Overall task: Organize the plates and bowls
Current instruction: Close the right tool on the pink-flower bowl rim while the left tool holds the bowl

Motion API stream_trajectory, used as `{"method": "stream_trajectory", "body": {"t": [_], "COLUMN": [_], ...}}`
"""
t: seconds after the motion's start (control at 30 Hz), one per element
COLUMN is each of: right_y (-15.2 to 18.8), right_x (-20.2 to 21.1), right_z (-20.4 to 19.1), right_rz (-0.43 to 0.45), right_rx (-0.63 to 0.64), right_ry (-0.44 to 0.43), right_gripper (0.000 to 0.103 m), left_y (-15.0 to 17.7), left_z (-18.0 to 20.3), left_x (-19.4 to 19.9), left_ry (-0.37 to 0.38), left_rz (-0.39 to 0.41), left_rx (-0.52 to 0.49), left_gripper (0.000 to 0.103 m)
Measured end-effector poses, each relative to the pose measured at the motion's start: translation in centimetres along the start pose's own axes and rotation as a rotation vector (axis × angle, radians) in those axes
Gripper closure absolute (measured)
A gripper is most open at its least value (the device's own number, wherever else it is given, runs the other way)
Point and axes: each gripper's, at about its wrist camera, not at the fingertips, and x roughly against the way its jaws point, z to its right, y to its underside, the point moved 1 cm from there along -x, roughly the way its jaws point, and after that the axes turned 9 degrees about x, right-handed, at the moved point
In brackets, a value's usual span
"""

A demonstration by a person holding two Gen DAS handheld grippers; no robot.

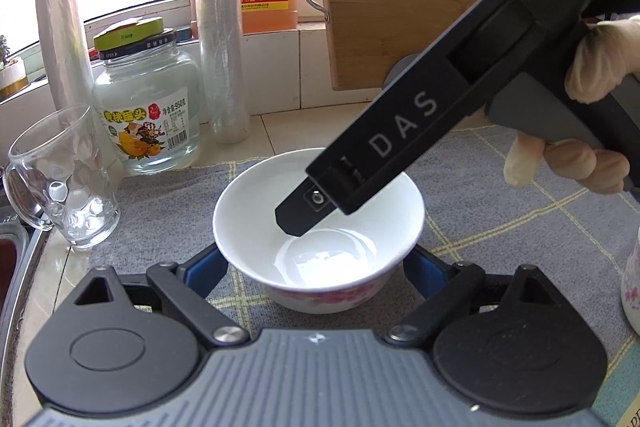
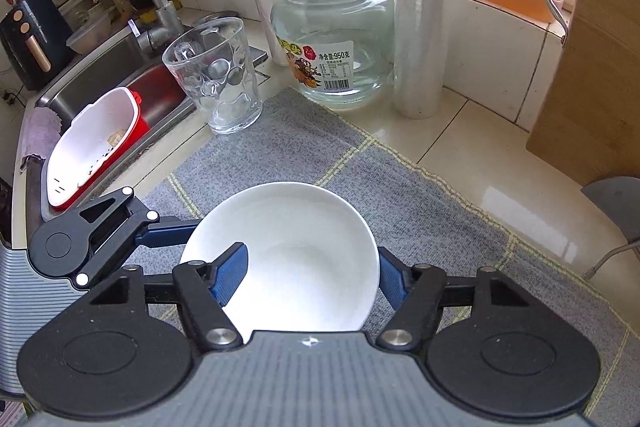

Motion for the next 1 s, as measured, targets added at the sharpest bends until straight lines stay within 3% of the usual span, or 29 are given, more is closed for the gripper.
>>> {"method": "stream_trajectory", "body": {"t": [0.63,1.0], "right_y": [0.2,2.4], "right_x": [0.5,3.4], "right_z": [-0.2,-0.7], "right_rz": [0.004,0.027], "right_rx": [-0.008,-0.058], "right_ry": [-0.004,-0.012], "right_gripper": [0.031,0.031], "left_y": [-0.2,-0.5], "left_z": [0.3,2.5], "left_x": [0.4,2.5], "left_ry": [0.005,0.039], "left_rz": [-0.025,-0.064], "left_rx": [-0.005,-0.053], "left_gripper": [0.010,0.010]}}
